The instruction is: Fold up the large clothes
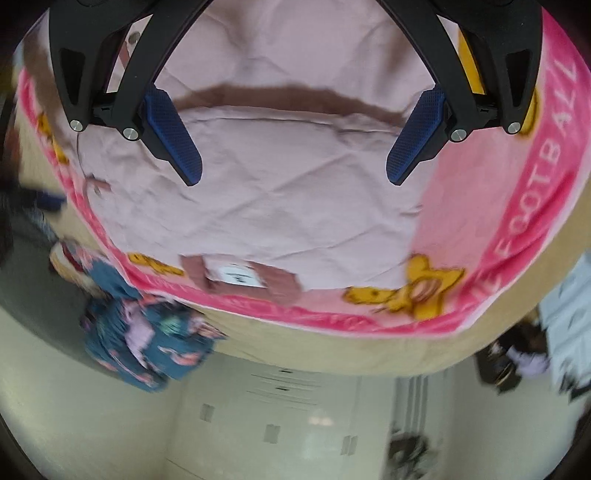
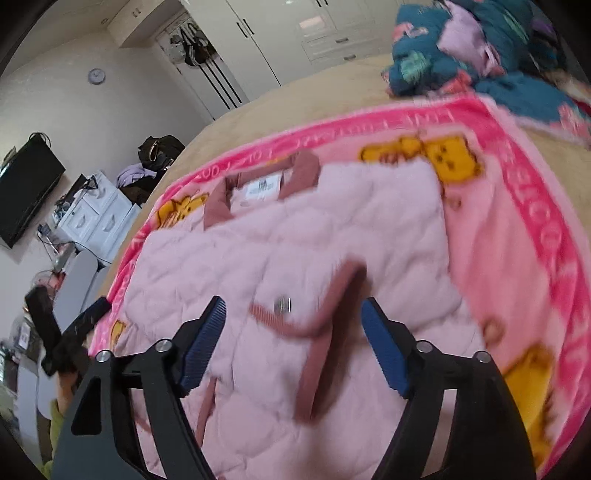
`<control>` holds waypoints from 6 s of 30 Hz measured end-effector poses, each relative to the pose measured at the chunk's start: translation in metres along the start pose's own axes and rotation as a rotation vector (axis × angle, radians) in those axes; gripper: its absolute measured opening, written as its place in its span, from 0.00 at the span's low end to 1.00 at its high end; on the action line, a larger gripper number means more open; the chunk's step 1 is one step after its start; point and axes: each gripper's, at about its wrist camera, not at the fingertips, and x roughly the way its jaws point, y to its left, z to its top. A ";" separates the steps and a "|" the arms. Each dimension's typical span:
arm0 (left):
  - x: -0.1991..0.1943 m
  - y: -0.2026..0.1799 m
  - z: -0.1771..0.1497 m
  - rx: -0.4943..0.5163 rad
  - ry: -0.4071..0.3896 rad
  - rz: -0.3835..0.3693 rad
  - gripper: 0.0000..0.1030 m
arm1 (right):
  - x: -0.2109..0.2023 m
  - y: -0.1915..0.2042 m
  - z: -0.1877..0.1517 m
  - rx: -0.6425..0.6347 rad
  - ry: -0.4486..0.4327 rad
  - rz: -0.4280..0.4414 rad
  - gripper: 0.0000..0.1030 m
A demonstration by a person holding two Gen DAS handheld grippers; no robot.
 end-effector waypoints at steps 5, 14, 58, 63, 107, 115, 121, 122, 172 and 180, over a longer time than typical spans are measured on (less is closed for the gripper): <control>-0.001 0.031 0.002 -0.114 0.005 0.022 0.91 | 0.020 -0.014 -0.039 0.121 0.062 0.033 0.81; -0.004 0.056 0.005 -0.197 -0.005 0.067 0.91 | 0.047 -0.020 -0.055 0.227 0.075 0.117 0.79; 0.069 -0.006 0.013 -0.045 0.098 -0.002 0.54 | 0.034 0.018 0.008 -0.113 -0.169 -0.226 0.51; 0.081 -0.002 0.005 -0.047 0.138 0.024 0.54 | 0.038 0.053 0.012 -0.227 -0.196 -0.228 0.68; 0.073 -0.007 0.002 -0.037 0.216 -0.023 0.91 | 0.095 0.084 -0.014 -0.126 -0.044 -0.161 0.96; 0.059 -0.016 0.007 0.010 0.204 0.035 0.91 | 0.073 0.082 -0.021 -0.104 -0.071 -0.156 0.96; 0.037 -0.019 0.017 0.021 0.163 0.051 0.91 | 0.055 0.089 -0.025 -0.132 -0.098 -0.162 0.96; 0.034 -0.020 0.019 0.023 0.155 0.054 0.91 | 0.052 0.089 -0.025 -0.132 -0.105 -0.161 0.96; -0.136 -0.030 -0.001 0.031 -0.099 0.129 0.91 | -0.067 0.116 -0.064 -0.174 -0.248 -0.109 0.96; -0.148 -0.036 -0.026 0.005 -0.083 0.110 0.91 | -0.077 0.118 -0.080 -0.207 -0.238 -0.107 0.96</control>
